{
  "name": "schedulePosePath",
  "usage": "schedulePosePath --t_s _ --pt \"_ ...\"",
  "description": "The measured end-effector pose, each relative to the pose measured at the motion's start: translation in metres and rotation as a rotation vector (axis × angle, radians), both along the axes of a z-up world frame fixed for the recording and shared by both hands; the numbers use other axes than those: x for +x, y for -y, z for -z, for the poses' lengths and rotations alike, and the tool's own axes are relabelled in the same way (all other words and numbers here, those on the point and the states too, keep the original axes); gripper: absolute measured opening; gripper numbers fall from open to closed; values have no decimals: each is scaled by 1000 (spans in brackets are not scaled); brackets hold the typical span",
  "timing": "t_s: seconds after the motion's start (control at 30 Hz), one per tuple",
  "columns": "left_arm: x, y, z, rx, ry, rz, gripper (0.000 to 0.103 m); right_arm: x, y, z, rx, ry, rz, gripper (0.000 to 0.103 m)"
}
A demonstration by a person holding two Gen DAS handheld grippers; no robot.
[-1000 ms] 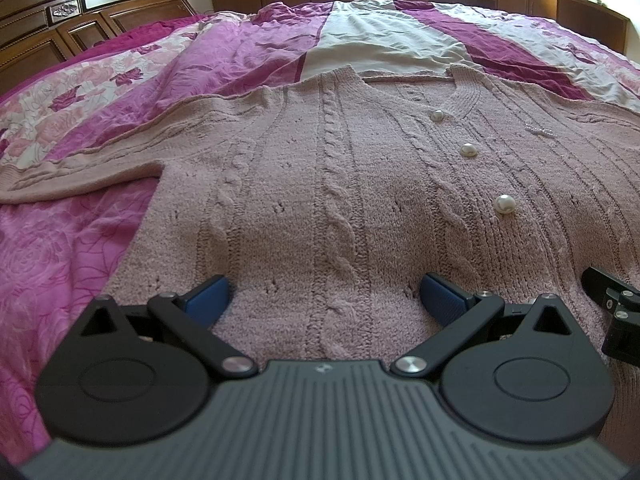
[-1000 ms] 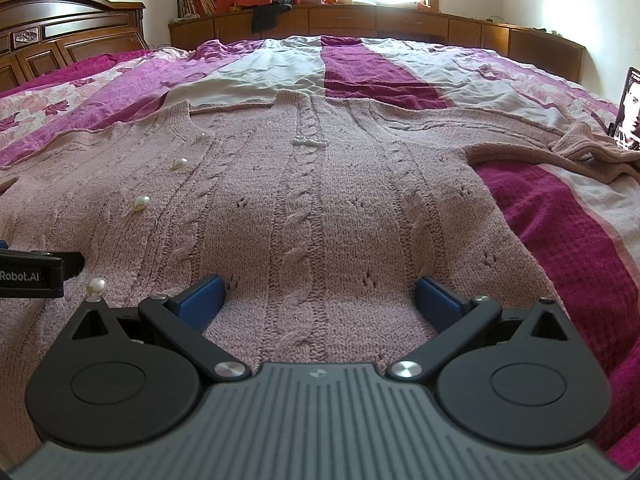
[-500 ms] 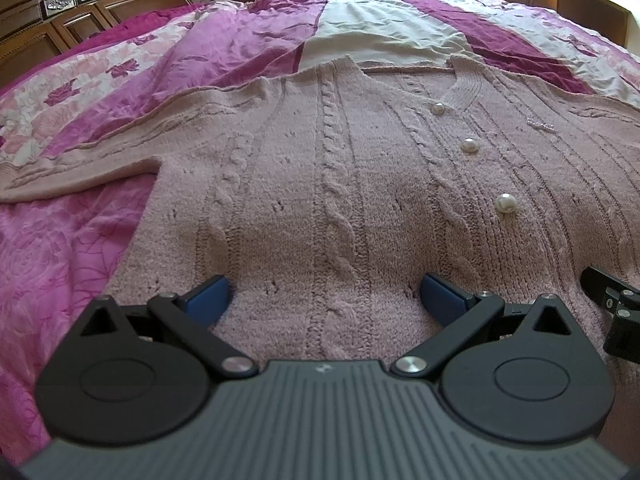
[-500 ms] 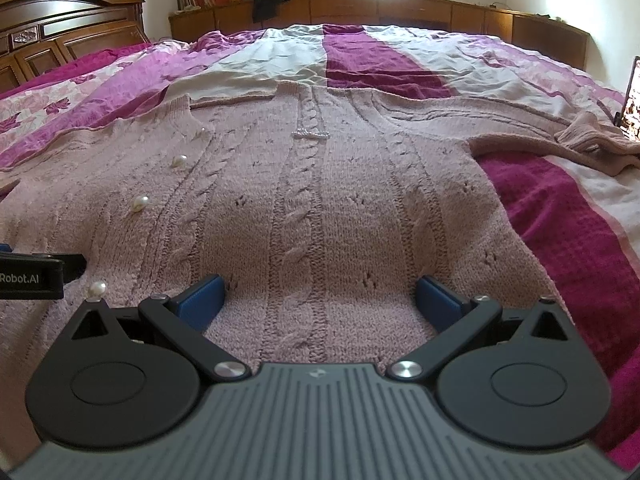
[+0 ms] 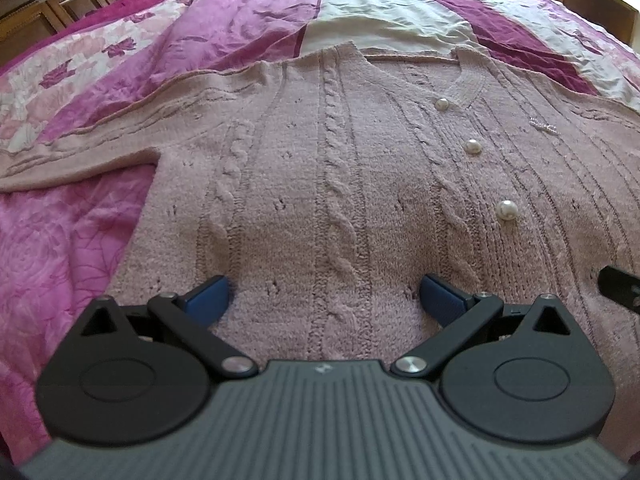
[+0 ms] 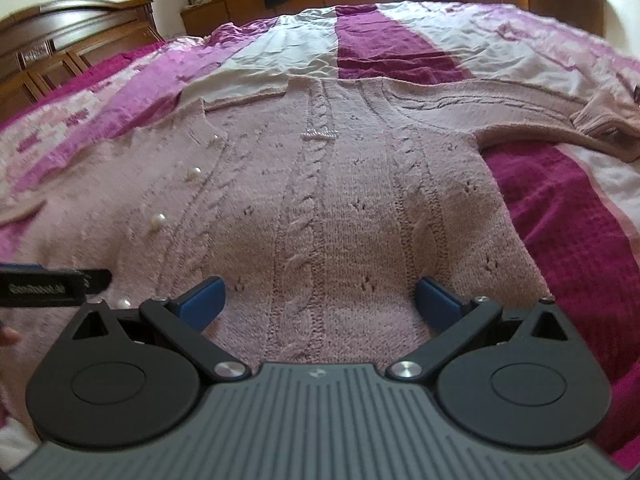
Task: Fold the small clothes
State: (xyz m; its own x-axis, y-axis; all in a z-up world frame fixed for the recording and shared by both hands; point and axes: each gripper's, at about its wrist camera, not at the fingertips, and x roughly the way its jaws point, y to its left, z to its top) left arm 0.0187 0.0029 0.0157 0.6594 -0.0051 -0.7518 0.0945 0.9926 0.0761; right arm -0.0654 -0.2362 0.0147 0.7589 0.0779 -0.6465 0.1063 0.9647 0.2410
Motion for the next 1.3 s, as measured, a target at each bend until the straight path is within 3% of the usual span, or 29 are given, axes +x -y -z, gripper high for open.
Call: schedulePosePath --t_s 0.2,0.47,0.87,1.3 --pt "0 -2 -9 -14 -13 -15 103 -6 30 -22 190 25 -33 103" --pt "0 -4 -16 -22 -13 -36 103 -9 89 -51 345 107 11 103" --pt "2 -1 -19 13 -7 -44 103 17 196 -57 286 186 275 99" --pt "5 3 -16 43 -9 -47 103 49 264 -21 298 135 468 89"
